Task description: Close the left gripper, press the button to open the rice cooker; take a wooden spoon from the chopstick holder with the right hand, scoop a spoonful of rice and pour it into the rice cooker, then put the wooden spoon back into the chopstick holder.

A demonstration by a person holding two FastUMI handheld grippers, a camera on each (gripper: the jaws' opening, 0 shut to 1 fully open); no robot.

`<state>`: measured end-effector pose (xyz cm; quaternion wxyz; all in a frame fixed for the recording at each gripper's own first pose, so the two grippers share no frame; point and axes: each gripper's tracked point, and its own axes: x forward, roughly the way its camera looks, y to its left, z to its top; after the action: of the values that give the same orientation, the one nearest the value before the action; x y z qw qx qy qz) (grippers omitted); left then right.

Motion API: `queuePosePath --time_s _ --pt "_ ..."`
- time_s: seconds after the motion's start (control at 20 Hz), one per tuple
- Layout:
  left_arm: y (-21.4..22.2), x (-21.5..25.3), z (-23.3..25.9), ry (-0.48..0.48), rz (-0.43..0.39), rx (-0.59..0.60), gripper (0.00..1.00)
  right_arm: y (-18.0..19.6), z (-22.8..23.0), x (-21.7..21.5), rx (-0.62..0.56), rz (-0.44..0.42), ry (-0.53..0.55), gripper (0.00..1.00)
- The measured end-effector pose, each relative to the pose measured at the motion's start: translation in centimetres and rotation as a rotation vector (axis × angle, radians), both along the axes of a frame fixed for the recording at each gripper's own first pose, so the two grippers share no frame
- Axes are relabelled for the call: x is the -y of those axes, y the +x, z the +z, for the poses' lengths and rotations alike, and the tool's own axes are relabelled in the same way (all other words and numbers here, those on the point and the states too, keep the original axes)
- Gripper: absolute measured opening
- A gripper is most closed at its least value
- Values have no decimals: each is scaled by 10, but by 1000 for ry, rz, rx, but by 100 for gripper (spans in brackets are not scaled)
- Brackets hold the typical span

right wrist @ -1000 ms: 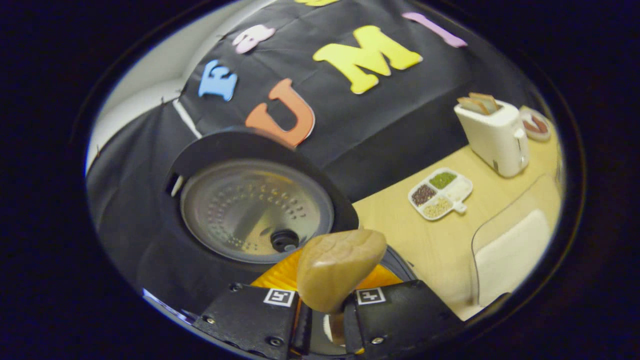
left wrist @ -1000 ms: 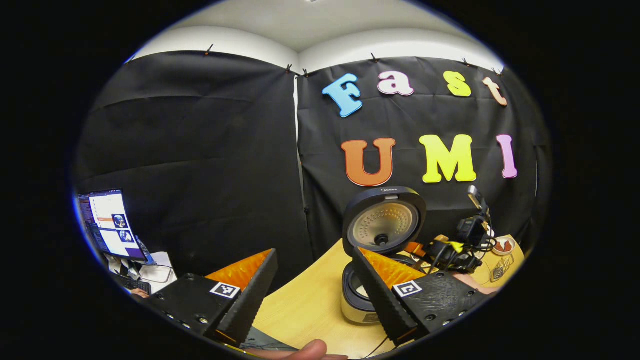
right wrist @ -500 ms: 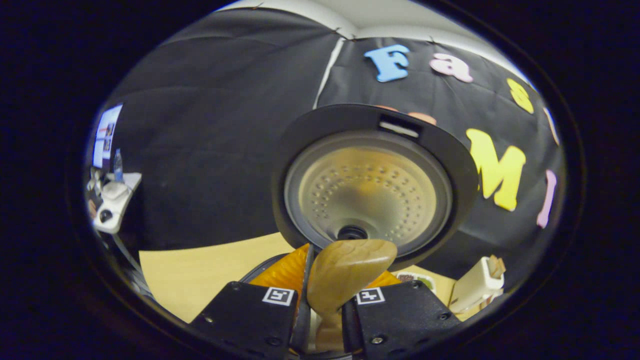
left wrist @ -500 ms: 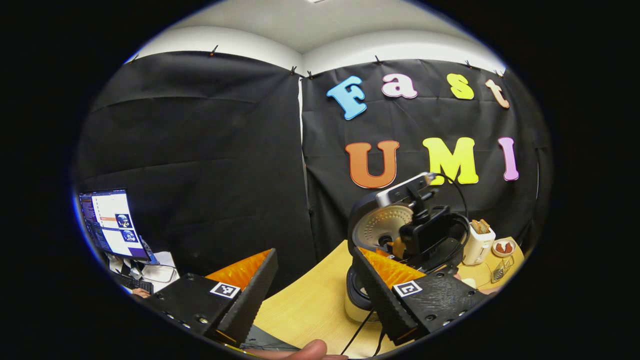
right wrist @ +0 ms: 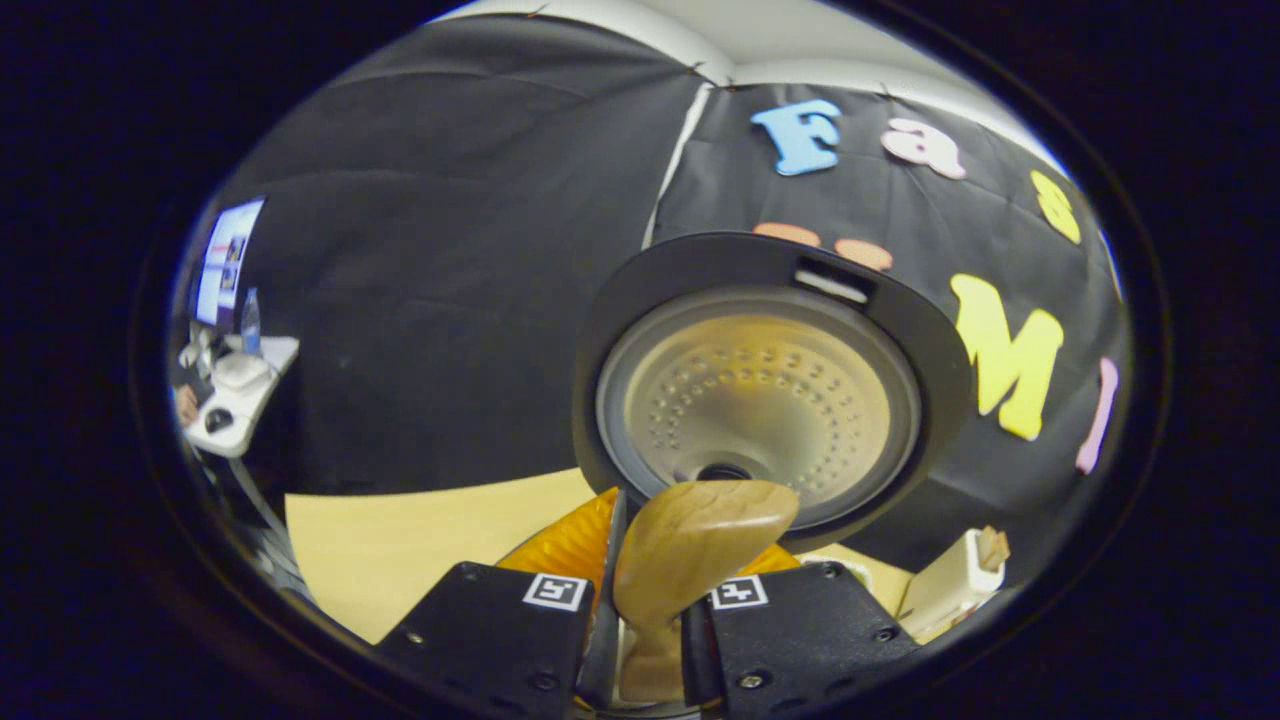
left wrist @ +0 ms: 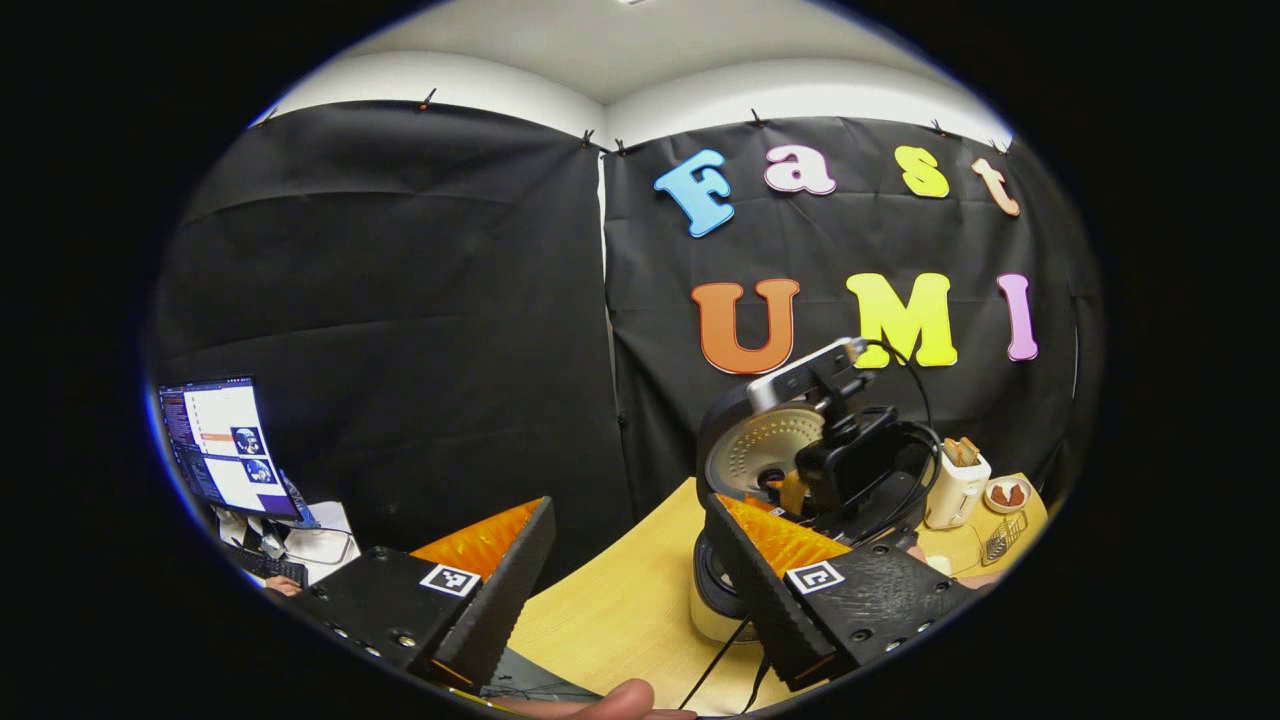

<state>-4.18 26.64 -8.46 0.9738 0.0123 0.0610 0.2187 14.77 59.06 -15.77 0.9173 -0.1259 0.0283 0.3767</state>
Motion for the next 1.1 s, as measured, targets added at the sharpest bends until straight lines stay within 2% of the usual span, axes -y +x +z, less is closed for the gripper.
queuePosePath --time_s 0.1,0.15,0.2,0.25,0.3,0.35,0.4,0.45,0.5,0.75,1.1 --pt "1 2 2 7 -3 -2 95 5 15 11 -132 -19 166 27" --pt "2 3 2 11 -6 -3 95 6 22 18 -190 -22 246 31" --pt "3 5 3 15 -8 -1 96 9 32 25 -239 -30 329 27" --pt "5 5 4 18 -10 -2 95 12 44 34 -284 -34 412 27" --pt "7 8 5 20 -14 -3 96 15 54 43 -327 -41 489 31" --pt "9 11 7 23 -19 0 96 17 64 54 -362 -54 560 31" --pt "10 15 8 27 -25 0 95 22 70 70 -385 -65 615 31" --pt "12 19 9 29 -31 3 96 28 75 82 -402 -75 660 26" --pt "15 23 11 32 -39 5 96 35 80 98 -408 -94 693 30" --pt "25 55 16 34 -92 10 95 68 95 198 -356 -215 764 30" --pt "40 95 17 23 -162 13 96 115 77 397 -227 -476 740 31"
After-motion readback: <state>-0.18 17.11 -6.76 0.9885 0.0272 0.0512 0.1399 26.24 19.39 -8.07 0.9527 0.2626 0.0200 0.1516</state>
